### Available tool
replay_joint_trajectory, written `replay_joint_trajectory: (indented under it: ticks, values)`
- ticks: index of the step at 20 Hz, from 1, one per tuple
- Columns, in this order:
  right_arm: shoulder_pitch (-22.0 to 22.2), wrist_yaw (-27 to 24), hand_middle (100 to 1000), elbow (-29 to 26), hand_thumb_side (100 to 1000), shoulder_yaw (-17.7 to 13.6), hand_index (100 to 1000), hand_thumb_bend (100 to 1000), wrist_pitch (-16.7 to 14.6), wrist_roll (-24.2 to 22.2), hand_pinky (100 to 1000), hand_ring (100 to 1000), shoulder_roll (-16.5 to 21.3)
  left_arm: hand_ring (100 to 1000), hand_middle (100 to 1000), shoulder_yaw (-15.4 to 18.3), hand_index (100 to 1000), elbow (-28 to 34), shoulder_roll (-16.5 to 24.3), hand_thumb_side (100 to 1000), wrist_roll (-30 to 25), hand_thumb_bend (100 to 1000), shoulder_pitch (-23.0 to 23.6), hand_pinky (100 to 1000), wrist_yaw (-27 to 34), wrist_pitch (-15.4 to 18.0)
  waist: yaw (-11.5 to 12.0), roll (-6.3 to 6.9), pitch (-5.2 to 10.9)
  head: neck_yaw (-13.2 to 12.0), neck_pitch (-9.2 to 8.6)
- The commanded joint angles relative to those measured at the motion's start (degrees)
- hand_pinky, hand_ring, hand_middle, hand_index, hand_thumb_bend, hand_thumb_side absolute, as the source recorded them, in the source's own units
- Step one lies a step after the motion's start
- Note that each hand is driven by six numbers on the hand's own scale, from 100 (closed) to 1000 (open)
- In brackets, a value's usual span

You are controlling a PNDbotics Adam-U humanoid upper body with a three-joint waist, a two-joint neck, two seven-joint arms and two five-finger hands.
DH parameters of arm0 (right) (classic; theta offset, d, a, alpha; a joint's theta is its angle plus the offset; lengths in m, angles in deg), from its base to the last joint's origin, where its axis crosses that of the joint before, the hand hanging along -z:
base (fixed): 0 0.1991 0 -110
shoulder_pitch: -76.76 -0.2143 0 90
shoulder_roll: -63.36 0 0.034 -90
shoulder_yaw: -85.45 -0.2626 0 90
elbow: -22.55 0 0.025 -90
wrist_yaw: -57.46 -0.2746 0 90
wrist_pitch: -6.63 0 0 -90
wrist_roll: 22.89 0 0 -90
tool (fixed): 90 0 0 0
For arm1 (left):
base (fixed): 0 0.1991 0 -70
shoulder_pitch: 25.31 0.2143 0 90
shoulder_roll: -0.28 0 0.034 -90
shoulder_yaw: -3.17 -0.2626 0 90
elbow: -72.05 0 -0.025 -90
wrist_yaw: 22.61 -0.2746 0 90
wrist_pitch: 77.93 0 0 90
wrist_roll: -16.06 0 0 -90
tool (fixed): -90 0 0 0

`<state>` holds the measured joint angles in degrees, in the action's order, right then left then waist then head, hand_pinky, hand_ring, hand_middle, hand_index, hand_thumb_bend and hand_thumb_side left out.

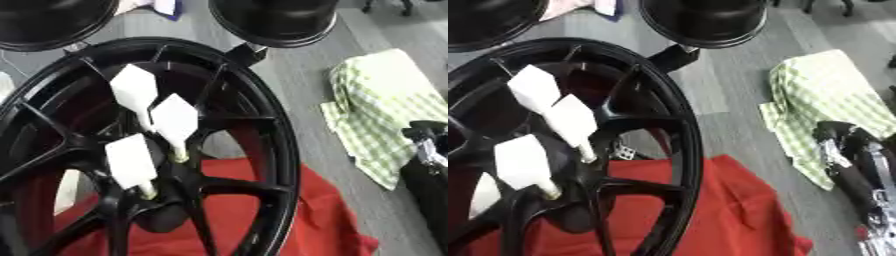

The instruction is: Pull the pin out of the wheel hub.

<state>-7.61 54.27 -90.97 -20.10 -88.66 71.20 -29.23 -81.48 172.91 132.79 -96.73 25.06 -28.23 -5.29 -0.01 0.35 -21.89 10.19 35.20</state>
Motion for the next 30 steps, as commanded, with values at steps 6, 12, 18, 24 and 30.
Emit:
replay_joint_trajectory:
  ticks: [6, 12, 18, 24, 30]
  values:
    - [0.29, -0.26, 563, -1.07, 468, -0.95, 688, 100, -0.46, 0.61, 878, 766, 0.28, 516, 526, 5.37, 348, -7.81, 2.93, 100, 4.92, 100, 3.30, 603, -4.74, -1.05, 0.71, -0.61, 1.56, -0.63, 0.39]
    - [0.08, -0.42, 563, -1.07, 470, -1.15, 688, 100, -0.51, 0.93, 878, 766, -0.23, 519, 527, 7.91, 353, -12.41, 1.96, 100, 9.20, 100, 7.81, 604, -7.29, -2.32, 1.07, -1.14, 1.33, -0.44, 0.38]
    - [-0.26, -0.72, 563, -1.07, 470, -1.16, 688, 100, -0.56, 0.90, 878, 766, -0.82, 524, 530, 7.88, 364, -13.27, -0.48, 100, 11.45, 100, 13.25, 606, -11.31, -3.01, 0.74, -1.85, 1.02, -0.98, 0.43]
    - [-0.72, -1.02, 562, -1.07, 472, -1.09, 688, 100, -0.47, 0.75, 878, 765, -1.32, 526, 531, 7.40, 370, -11.89, -4.04, 100, 13.27, 100, 17.92, 606, -14.12, -3.41, 0.46, -2.26, 0.71, -1.47, -0.02]
    - [-1.03, -1.26, 562, -1.07, 469, -1.06, 688, 100, -0.59, 0.62, 878, 765, -1.52, 635, 661, 7.60, 653, -11.01, -7.74, 403, 16.25, 100, 21.69, 702, -14.20, -4.21, 0.10, -2.63, 0.43, -2.05, -0.27]
